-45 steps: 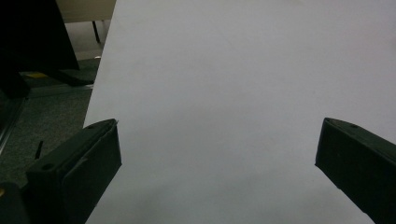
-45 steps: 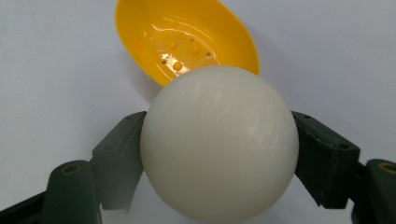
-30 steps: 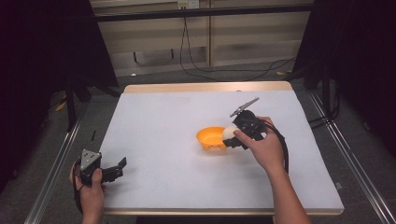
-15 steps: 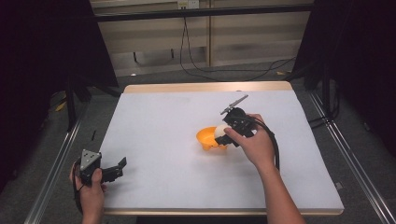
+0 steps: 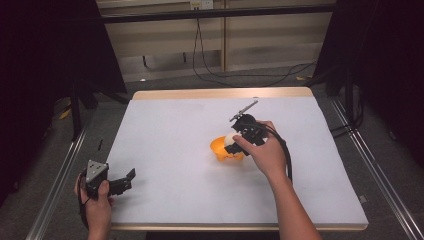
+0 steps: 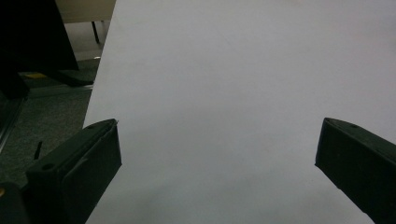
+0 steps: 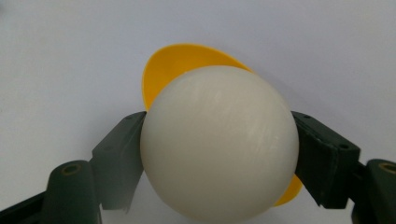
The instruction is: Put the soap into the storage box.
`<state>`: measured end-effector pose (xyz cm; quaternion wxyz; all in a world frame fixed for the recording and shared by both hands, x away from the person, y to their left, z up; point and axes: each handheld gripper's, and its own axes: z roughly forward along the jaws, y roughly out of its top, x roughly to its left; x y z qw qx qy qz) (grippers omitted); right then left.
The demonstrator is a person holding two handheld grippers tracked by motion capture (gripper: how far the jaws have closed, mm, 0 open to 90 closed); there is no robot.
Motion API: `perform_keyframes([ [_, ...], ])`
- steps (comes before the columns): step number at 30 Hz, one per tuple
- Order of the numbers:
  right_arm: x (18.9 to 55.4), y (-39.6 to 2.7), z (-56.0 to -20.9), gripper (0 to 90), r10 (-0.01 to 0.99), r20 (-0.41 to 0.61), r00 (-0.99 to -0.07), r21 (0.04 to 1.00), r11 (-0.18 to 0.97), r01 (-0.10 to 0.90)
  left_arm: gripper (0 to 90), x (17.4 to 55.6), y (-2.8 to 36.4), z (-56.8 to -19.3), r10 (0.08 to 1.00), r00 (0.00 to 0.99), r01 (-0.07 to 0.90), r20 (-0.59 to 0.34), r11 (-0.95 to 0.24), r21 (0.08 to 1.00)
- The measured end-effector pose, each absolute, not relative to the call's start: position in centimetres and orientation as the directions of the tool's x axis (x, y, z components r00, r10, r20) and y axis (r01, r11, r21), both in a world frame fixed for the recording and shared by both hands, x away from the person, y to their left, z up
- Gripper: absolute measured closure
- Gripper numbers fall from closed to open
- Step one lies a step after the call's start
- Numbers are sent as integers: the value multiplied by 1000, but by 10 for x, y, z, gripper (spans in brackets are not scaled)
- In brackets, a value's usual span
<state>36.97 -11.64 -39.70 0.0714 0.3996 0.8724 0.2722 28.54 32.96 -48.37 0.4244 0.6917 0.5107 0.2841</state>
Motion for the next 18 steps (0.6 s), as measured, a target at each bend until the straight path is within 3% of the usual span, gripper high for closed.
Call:
perform_keyframes([
  [18, 376, -106, -408, 244, 767, 79, -637, 514, 516, 685, 1, 286, 330, -484, 947, 319, 467, -37, -123, 875],
])
